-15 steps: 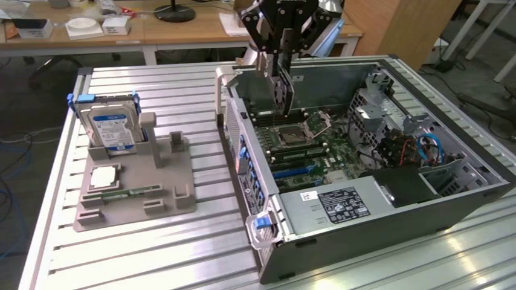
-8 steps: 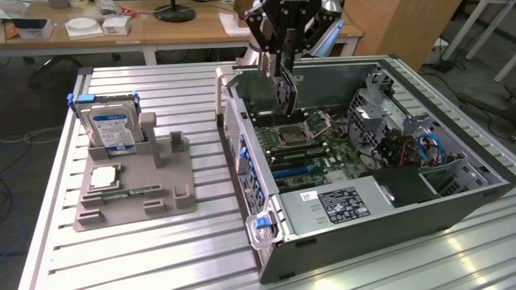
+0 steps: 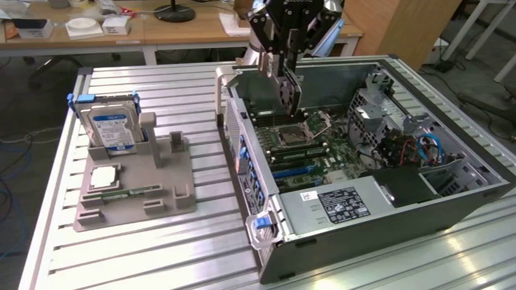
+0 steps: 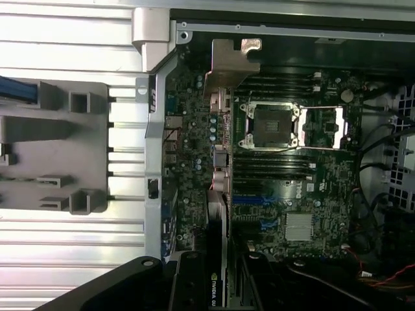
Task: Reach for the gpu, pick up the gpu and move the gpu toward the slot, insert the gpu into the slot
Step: 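Pick up the gpu and move the gpu toward the slot, then insert the gpu into the slot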
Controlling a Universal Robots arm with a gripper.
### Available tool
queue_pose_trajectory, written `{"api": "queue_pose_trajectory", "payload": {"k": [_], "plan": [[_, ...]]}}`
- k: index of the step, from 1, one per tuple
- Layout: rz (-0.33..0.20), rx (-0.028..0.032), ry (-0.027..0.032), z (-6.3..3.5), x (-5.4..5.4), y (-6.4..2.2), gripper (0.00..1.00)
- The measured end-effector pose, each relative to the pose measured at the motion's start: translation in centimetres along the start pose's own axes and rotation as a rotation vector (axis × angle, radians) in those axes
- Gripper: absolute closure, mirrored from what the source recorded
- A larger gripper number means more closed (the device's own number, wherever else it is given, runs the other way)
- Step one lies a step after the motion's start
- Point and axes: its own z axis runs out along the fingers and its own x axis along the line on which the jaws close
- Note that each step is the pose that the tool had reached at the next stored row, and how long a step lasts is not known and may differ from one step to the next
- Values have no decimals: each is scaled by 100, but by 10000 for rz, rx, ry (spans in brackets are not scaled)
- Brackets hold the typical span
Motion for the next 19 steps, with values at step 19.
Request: {"api": "queue_pose_trajectory", "payload": {"k": [19], "plan": [[-1240,-31,-44,16,-104,-5,75]]}}
